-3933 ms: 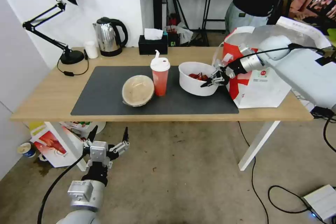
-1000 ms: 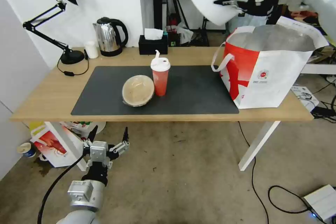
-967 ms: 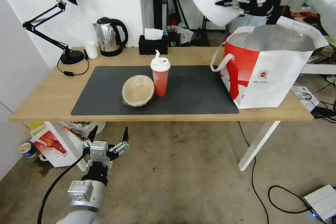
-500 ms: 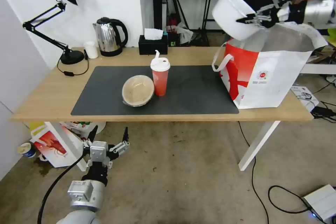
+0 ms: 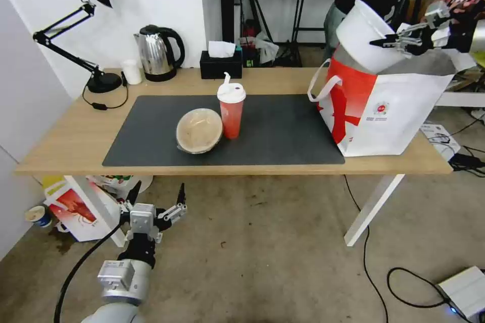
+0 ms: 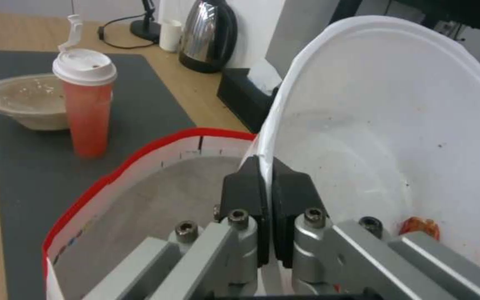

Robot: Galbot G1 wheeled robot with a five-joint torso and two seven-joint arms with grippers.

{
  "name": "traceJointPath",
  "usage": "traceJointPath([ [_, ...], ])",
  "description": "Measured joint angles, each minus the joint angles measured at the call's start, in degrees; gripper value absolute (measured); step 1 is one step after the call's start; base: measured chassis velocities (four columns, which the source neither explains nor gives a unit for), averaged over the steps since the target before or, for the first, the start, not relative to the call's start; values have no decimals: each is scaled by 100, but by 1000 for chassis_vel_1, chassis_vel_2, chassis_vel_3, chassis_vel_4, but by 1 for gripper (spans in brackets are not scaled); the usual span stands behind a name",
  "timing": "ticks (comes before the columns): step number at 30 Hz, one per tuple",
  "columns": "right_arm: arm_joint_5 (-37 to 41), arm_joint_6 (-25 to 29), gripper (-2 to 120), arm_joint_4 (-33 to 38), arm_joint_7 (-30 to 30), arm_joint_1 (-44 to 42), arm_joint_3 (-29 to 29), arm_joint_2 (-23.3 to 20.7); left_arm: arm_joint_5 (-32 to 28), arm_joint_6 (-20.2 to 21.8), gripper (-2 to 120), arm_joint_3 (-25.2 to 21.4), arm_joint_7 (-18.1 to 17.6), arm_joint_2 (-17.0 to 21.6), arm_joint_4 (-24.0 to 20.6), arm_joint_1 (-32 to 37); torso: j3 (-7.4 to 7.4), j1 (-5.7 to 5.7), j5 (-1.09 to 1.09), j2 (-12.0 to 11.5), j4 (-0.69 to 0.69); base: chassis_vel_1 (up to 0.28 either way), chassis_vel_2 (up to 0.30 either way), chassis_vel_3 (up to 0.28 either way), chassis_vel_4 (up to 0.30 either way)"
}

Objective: Pick up the trash from the table and place it into the takeout bag.

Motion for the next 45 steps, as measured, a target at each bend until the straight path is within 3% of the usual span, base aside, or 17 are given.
traceJointPath([
  [34,-199,188,0,258,-123,-1051,809,-160,0,0,100,0,0,0,0,0,0,1,-1,0,1,0,0,0,0],
  [45,-206,192,41,243,-106,-946,823,-196,0,0,100,0,0,0,0,0,0,1,-1,0,-1,0,0,0,0],
])
